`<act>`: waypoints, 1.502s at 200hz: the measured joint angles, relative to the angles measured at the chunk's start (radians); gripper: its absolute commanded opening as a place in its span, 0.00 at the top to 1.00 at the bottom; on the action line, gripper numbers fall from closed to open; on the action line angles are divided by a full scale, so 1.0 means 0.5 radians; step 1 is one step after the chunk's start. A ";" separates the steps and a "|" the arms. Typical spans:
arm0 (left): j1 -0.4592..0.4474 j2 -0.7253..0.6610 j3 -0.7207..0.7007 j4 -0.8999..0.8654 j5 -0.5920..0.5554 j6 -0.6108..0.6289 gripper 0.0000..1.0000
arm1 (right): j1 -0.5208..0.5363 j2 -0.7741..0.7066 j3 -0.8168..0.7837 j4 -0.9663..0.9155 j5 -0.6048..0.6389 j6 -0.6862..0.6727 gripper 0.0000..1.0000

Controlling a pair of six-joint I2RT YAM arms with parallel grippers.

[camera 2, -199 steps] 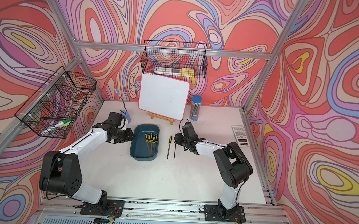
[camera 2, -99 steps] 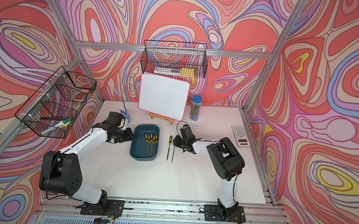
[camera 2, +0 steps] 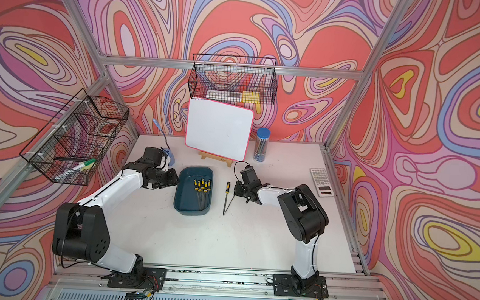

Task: Take the file tool out of the storage box
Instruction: Place the file tool at the center of the board.

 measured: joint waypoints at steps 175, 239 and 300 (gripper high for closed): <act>0.000 0.000 0.000 -0.001 -0.020 0.018 0.59 | -0.240 -0.002 -0.316 0.600 -0.584 0.217 0.67; 0.000 0.000 0.000 0.000 -0.024 0.026 0.59 | -0.243 -0.132 -0.260 0.213 -0.241 0.000 0.66; -0.001 0.005 0.000 0.000 -0.024 0.024 0.59 | -0.225 -0.141 -0.122 -0.039 -0.288 -0.153 0.72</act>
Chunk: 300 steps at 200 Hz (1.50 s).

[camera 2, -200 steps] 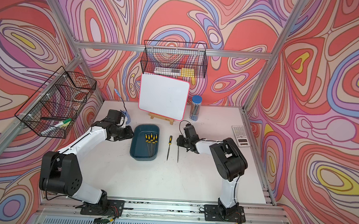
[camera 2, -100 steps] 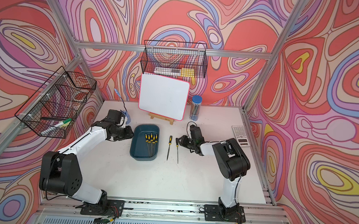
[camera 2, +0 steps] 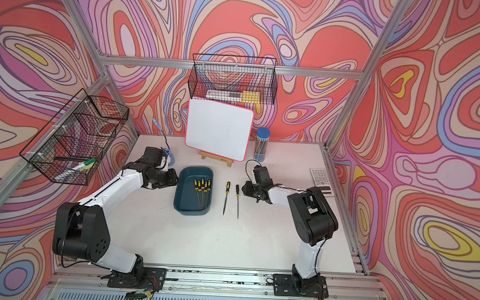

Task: Take the file tool out of the storage box
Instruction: Place the file tool at the center of the board.

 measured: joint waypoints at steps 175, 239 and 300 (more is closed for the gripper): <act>-0.013 0.013 -0.001 0.000 -0.004 0.003 0.59 | 0.186 0.311 0.507 -0.357 0.257 -0.031 0.90; -0.013 0.021 -0.001 0.000 -0.011 0.013 0.59 | 0.240 0.368 0.629 -0.452 0.310 0.108 0.93; -0.013 0.021 -0.001 0.000 -0.013 0.014 0.58 | 0.327 0.404 0.702 -0.520 0.354 0.235 0.85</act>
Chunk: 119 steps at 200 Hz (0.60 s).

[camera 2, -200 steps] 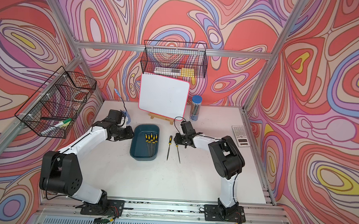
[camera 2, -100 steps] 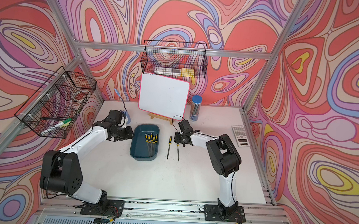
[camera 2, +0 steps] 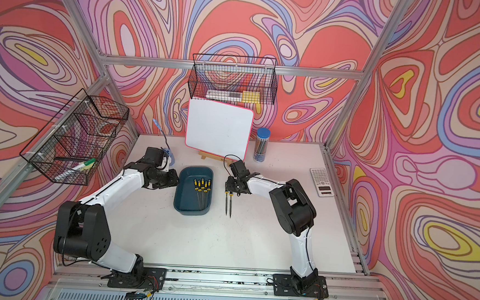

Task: Take the file tool out of the storage box
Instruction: Place the file tool at the center of the board.

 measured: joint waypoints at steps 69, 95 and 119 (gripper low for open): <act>0.000 -0.001 -0.016 0.000 -0.003 0.001 0.58 | 0.000 -0.007 0.012 -0.017 0.064 0.019 0.55; 0.000 -0.001 -0.021 0.000 0.000 0.001 0.58 | 0.006 -0.023 0.051 -0.093 0.095 -0.043 0.55; 0.000 -0.001 -0.027 0.002 0.031 -0.005 0.57 | 0.064 -0.042 0.185 -0.140 0.113 -0.174 0.57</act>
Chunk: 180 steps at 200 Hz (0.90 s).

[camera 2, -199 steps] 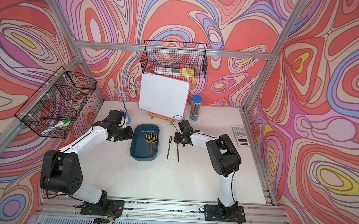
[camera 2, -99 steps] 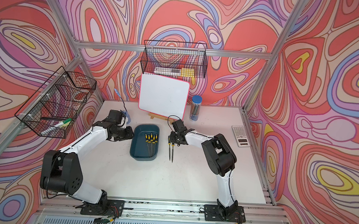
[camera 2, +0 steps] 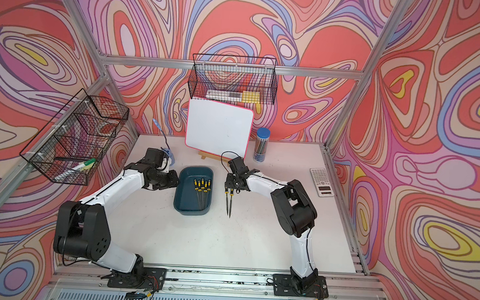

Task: Take the file tool out of the storage box
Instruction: Place the file tool at the center of the board, then pick up the file tool from the storage box.

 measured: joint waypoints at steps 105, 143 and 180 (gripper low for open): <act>0.049 -0.094 -0.067 0.034 0.036 -0.093 0.57 | 0.378 0.638 1.154 -0.205 -0.210 -0.366 0.61; 0.094 -0.109 -0.091 0.034 0.042 -0.094 0.57 | 0.368 0.877 1.302 -0.347 -0.218 -0.396 0.61; 0.094 -0.116 -0.104 0.033 0.042 -0.092 0.57 | 0.366 0.878 1.334 -0.364 -0.232 -0.389 0.62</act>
